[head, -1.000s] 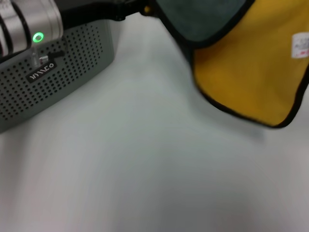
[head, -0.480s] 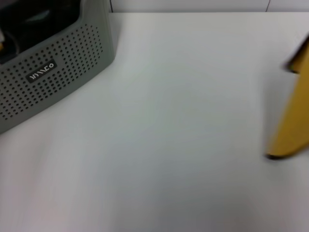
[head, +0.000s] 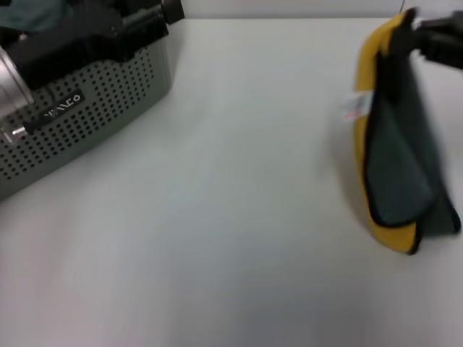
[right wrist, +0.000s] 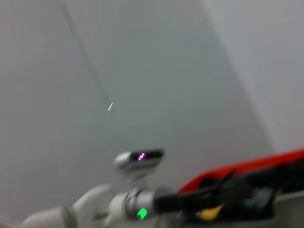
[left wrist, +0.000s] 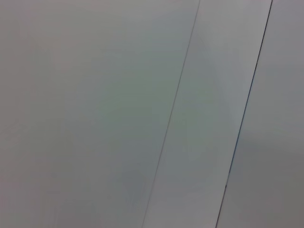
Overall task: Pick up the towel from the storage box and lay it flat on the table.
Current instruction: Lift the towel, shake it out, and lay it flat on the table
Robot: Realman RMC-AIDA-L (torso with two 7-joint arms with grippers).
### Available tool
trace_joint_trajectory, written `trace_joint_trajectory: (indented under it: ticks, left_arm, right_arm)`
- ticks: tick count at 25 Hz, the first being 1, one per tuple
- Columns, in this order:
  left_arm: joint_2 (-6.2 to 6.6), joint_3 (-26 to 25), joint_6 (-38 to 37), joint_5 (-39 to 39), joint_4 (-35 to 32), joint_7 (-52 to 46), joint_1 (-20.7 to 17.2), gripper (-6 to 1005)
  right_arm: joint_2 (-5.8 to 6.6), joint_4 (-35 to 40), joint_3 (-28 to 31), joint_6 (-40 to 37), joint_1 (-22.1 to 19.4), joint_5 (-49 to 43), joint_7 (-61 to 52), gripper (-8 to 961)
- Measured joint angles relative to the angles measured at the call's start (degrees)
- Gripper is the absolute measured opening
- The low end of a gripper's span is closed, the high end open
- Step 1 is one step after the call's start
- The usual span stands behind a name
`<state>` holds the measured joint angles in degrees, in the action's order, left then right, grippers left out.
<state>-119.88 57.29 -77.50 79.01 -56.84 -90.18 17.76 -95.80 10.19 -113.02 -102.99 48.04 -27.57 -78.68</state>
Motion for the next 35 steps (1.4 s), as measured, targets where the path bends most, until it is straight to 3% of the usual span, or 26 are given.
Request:
trace_joint_trajectory:
  ticks: [3, 4, 6, 9, 11, 13, 16, 18, 23, 28, 35]
  left_arm:
    - [0.02, -0.1, -0.48, -0.56, 1.67, 1.89, -0.17, 531]
    - [0.02, -0.11, -0.61, -0.85, 1.98, 2.38, -0.39, 531]
    - [0.01, -0.12, -0.7, -1.43, 2.2, 2.81, -0.96, 530]
    - [0.0, -0.17, -0.75, -1.71, 2.23, 2.94, -1.61, 530]
    - [0.0, -0.22, -0.77, -1.75, 2.58, 3.24, -1.8, 529]
    - [-0.01, -0.22, -0.79, -1.77, 3.26, 3.78, -1.49, 529]
    - [-0.01, -0.22, -0.86, -1.83, 3.76, 4.2, -1.12, 529]
    - [0.0, -0.22, -0.86, -1.84, 3.81, 4.24, -0.95, 528]
    - [-0.02, 0.22, -0.93, -1.84, 4.99, 5.1, -0.49, 527]
    - [0.0, 0.11, -2.34, -1.84, 9.57, 8.21, 1.64, 526]
    - [0.75, -0.16, -6.44, -1.84, 10.92, 10.76, 1.93, 525]
  right_arm:
    - [0.7, 2.78, 0.0, 1.16, 1.99, -4.93, -2.55, 28]
    - [1.85, 7.87, 0.23, 4.23, 3.44, -11.03, -5.7, 28]
    - [2.77, 13.36, 2.0, 7.67, 3.75, -16.72, -8.18, 29]
    - [3.2, 25.34, 11.53, 11.87, 2.59, -31.94, -14.62, 31]
    - [1.69, 34.14, 22.96, 11.37, 1.1, -46.59, -20.28, 32]
    - [-1.66, 44.59, 36.54, 7.45, -0.05, -62.01, -25.33, 33]
    - [-6.13, 57.35, 50.3, -0.48, 1.46, -78.43, -29.04, 34]
    - [-7.19, 61.7, 55.03, -5.65, 4.37, -84.5, -29.61, 35]
    - [-5.01, 63.87, 56.93, -14.62, 11.87, -85.42, -25.15, 37]
    - [-4.39, 63.65, 57.14, -19.05, 16.01, -84.79, -19.69, 40]
    - [-2.7, 64.07, 51.94, -20.34, 23.28, -83.37, -16.67, 43]
